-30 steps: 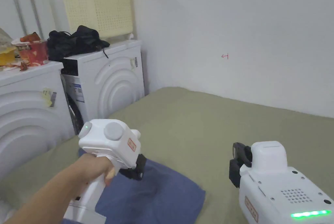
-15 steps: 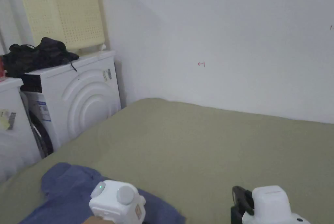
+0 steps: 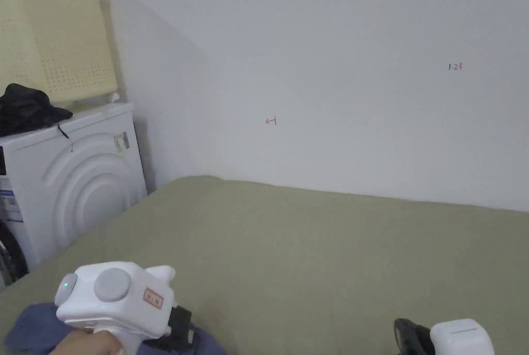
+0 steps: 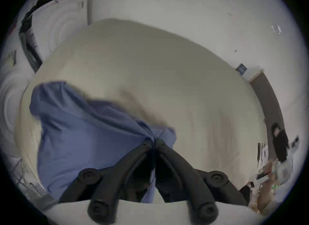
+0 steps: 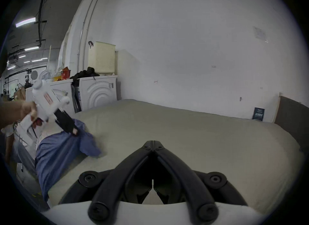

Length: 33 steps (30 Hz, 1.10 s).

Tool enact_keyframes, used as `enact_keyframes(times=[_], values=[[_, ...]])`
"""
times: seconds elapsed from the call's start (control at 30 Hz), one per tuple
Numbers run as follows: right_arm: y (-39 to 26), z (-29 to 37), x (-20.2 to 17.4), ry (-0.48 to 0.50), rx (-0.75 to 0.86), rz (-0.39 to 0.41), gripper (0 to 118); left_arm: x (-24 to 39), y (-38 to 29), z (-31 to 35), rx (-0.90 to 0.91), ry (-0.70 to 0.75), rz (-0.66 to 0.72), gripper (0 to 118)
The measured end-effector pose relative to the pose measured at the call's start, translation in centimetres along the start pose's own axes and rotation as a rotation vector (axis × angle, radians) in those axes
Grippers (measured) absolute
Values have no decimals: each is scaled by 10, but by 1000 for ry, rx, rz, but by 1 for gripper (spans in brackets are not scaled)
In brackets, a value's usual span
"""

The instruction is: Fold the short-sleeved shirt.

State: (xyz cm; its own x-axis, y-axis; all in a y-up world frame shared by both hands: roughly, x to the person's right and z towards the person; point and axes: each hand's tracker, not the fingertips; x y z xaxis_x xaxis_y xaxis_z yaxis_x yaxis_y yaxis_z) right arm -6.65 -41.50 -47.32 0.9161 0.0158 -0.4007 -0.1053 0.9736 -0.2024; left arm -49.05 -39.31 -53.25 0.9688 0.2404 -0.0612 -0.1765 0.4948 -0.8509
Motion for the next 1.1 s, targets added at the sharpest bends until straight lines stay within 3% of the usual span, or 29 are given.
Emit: enact_keyframes(times=[0.07, 0.27, 0.37, 0.5, 0.73, 0.83, 0.9, 1.03, 1.07, 1.1], values=[[2, 12, 19, -41, 2, -7, 0, 27, 16, 10, 36, -7, -59, 2], [12, 55, 81, -190, 19, -39, 0, 153, 50, 19, 96, -218, -234, 2], [18, 83, 113, -284, 30, -41, 0, 233, 55, 6, 79, -254, -386, 2], [22, 127, 155, -399, 51, -50, 0, 335, 53, -23, 49, -397, -470, 2], [-3, 197, 207, -590, 10, -95, 0, 479, -11, -99, -134, -561, -567, 2], [-15, 219, 222, -644, -5, -120, 0, 510, -56, -125, -226, -638, -622, 2], [-22, 226, 231, -663, -25, -130, 0, 519, -82, -144, -266, -617, -619, 2], [-29, 231, 237, -672, -37, -133, 0, 514, -120, -176, -277, -605, -553, 8], [-30, 231, 237, -675, -41, -134, 0, 510, -123, -178, -270, -614, -508, 19], [-30, 231, 237, -672, -43, -138, 0, 506, -124, -178, -274, -618, -474, 41]])
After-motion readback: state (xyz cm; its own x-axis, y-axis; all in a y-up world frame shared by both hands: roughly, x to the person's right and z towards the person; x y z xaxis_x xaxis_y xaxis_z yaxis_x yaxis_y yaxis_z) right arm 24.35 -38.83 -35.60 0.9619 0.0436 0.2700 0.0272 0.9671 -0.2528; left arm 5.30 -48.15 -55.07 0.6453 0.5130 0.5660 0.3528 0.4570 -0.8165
